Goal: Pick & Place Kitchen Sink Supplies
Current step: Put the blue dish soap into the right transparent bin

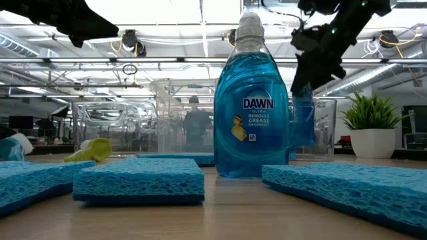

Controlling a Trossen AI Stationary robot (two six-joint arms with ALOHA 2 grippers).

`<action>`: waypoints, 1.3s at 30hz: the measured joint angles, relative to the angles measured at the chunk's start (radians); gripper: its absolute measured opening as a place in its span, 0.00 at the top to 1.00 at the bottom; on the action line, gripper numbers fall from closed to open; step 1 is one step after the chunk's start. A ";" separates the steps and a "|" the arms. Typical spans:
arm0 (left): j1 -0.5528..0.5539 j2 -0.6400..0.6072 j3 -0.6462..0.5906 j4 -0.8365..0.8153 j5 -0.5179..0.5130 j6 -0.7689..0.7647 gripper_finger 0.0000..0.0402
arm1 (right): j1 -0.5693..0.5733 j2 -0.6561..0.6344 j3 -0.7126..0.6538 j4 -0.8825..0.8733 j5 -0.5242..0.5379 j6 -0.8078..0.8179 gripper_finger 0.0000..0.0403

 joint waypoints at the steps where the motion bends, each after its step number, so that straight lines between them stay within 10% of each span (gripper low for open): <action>1: 0.000 0.000 0.000 0.000 0.000 0.000 0.81 | -0.003 0.000 -0.011 0.017 0.002 0.000 0.57; 18: 0.000 0.000 0.000 0.000 0.001 0.002 0.81 | -0.060 -0.002 -0.122 0.175 -0.047 0.008 0.56; 39: 0.000 0.000 0.000 0.000 0.001 0.011 0.81 | -0.060 -0.046 -0.123 0.182 -0.045 -0.095 0.30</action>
